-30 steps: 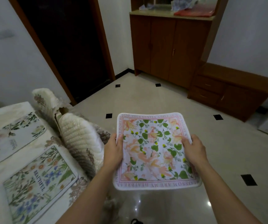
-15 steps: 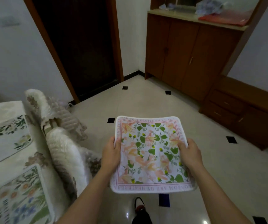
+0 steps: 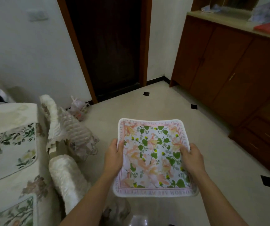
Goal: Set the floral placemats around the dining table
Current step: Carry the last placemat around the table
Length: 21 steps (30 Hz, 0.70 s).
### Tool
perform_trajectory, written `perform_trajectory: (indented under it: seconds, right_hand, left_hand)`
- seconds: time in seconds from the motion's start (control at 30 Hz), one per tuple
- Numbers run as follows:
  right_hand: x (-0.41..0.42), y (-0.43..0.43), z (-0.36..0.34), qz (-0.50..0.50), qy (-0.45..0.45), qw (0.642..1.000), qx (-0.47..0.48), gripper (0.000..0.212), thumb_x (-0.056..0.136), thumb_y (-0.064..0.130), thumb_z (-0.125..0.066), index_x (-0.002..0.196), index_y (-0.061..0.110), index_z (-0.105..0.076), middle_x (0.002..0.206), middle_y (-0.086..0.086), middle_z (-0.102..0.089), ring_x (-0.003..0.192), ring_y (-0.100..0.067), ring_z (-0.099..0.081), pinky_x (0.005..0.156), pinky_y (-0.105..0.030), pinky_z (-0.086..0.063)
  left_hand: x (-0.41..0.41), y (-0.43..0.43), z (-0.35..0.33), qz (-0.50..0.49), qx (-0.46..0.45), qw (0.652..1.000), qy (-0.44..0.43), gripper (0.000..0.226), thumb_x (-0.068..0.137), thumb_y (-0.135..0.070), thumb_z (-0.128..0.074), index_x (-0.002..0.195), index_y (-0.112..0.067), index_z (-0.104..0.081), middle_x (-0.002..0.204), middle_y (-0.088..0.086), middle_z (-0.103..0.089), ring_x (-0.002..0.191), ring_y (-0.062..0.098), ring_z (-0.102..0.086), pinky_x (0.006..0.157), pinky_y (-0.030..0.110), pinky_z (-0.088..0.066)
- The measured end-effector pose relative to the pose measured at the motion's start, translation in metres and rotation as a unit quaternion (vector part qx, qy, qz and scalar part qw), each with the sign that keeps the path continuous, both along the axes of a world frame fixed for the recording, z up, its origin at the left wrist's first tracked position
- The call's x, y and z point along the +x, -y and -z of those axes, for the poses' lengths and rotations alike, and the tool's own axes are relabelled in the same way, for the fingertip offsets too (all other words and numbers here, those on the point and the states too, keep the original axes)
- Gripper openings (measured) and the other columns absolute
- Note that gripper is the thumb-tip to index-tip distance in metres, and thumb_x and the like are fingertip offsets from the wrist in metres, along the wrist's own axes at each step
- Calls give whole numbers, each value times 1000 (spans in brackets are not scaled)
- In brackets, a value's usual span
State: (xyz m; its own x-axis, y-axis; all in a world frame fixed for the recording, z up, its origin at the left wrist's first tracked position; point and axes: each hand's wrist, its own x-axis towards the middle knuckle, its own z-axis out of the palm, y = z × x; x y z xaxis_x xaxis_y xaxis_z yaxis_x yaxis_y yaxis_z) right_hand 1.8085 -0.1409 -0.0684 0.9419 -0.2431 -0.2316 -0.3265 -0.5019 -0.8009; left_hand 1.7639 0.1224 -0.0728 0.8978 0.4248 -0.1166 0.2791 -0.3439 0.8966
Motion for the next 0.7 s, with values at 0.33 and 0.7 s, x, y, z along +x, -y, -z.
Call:
perform_trajectory:
  seconds: [0.33, 0.7]
  right_hand:
    - [142, -66, 7, -89, -11, 996, -5, 18, 100, 29, -49, 102, 13, -57, 84, 0, -62, 70, -9, -58, 53, -24, -39]
    - [356, -149, 6, -208, -5, 978, 17, 18, 99, 36, -49, 99, 20, -56, 87, -3, -68, 75, -22, -69, 70, -45, -60]
  left_hand:
    - [97, -52, 7, -97, -33, 995, -1, 21, 103, -30, -45, 99, -16, -59, 86, 2, -70, 75, 15, -70, 61, 29, -57]
    - [262, -108, -2, -205, -21, 978, -17, 22, 103, -34, -43, 100, -18, -58, 86, 4, -72, 73, 18, -72, 66, 45, -61]
